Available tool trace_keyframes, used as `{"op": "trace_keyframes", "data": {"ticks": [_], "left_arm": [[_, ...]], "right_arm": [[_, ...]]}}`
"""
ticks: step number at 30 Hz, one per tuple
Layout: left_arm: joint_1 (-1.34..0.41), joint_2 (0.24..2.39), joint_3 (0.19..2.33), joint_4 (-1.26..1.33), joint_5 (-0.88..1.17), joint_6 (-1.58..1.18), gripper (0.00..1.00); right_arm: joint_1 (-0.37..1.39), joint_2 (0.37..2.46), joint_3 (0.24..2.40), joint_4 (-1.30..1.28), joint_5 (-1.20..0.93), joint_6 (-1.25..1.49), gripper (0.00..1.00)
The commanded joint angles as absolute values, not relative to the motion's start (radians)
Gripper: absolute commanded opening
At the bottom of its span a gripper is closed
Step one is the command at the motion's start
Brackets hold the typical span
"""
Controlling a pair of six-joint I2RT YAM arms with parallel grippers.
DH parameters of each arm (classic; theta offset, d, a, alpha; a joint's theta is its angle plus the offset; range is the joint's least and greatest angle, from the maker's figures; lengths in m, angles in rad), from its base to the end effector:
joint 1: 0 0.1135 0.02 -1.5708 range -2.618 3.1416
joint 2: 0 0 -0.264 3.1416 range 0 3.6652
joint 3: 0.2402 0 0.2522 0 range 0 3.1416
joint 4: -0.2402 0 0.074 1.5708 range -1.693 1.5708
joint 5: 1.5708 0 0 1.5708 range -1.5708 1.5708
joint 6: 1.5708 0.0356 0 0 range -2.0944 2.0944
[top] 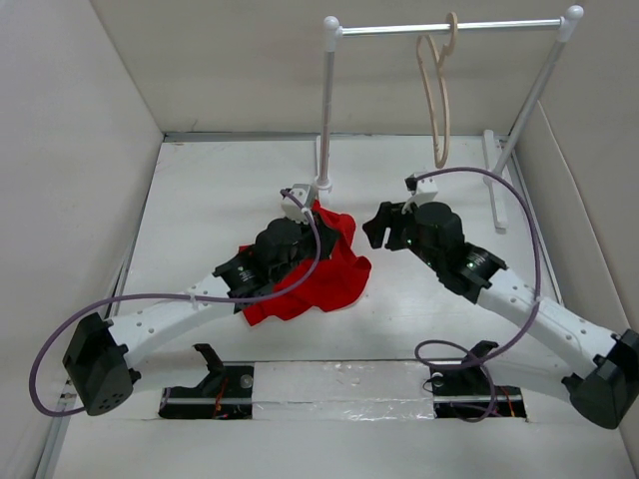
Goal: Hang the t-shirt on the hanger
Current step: Pick up the T-shirt from the center of the board, then pick up the hanger from the clothesline.
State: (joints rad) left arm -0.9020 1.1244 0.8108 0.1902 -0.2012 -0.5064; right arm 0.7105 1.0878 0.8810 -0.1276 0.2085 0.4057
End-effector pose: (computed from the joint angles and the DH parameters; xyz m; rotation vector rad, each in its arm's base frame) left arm 0.1703 -0.2040 0.3197 0.1924 1.7607 -0.8735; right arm 0.1960 0.1589 0.3200 -0.1512 1.9311 0.5561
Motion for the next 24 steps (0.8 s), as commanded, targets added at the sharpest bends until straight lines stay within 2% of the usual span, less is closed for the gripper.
{"op": "trace_keyframes", "data": {"ticks": [1,3,4,5,6,7,8,13,14,16,17,18,19,21,24], "left_arm": [[-0.899,1.117,0.807,0.276,-0.155,-0.535,0.0],[-0.899,1.134,0.811,0.278,-0.144,-0.535,0.0],[-0.899,1.137,0.81,0.285,-0.143,-0.538,0.0],[-0.899,1.14,0.807,0.293,-0.14,-0.538,0.0],[-0.899,1.144,0.796,0.305,-0.135,-0.54,0.0],[-0.899,1.147,0.795,0.32,-0.129,-0.543,0.0],[-0.899,1.152,0.796,0.318,-0.129,-0.542,0.0],[-0.899,1.154,0.792,0.336,-0.133,-0.54,0.0],[-0.899,1.155,0.79,0.336,-0.135,-0.54,0.0],[-0.899,1.157,0.788,0.336,-0.13,-0.537,0.0],[-0.899,1.154,0.788,0.342,-0.126,-0.538,0.0],[-0.899,1.151,0.776,0.35,-0.123,-0.541,0.0],[-0.899,1.146,0.773,0.36,-0.115,-0.541,0.0],[-0.899,1.144,0.769,0.364,-0.106,-0.54,0.0],[-0.899,1.138,0.758,0.376,-0.104,-0.534,0.0]], "right_arm": [[0.735,0.993,0.952,-0.251,0.146,0.373,0.7],[0.735,0.96,1.006,-0.293,0.066,0.371,0.69],[0.735,0.944,1.026,-0.311,0.042,0.368,0.64],[0.735,0.919,1.076,-0.316,0.023,0.368,0.55],[0.735,0.913,1.11,-0.319,0.017,0.376,0.26],[0.735,0.911,1.144,-0.322,0.026,0.377,0.09],[0.735,0.911,1.181,-0.318,0.046,0.376,0.0],[0.66,1.055,1.513,-0.331,0.319,0.287,0.0],[0.644,1.092,1.57,-0.351,0.375,0.276,0.03],[0.591,1.225,1.729,-0.408,0.51,0.229,0.28],[0.572,1.271,1.783,-0.434,0.543,0.216,0.44],[0.554,1.319,1.837,-0.466,0.567,0.195,0.67],[0.536,1.398,1.882,-0.515,0.596,0.184,0.73],[0.494,1.459,1.983,-0.54,0.607,0.154,0.78],[0.419,1.543,2.061,-0.567,0.56,0.147,0.77]]}}
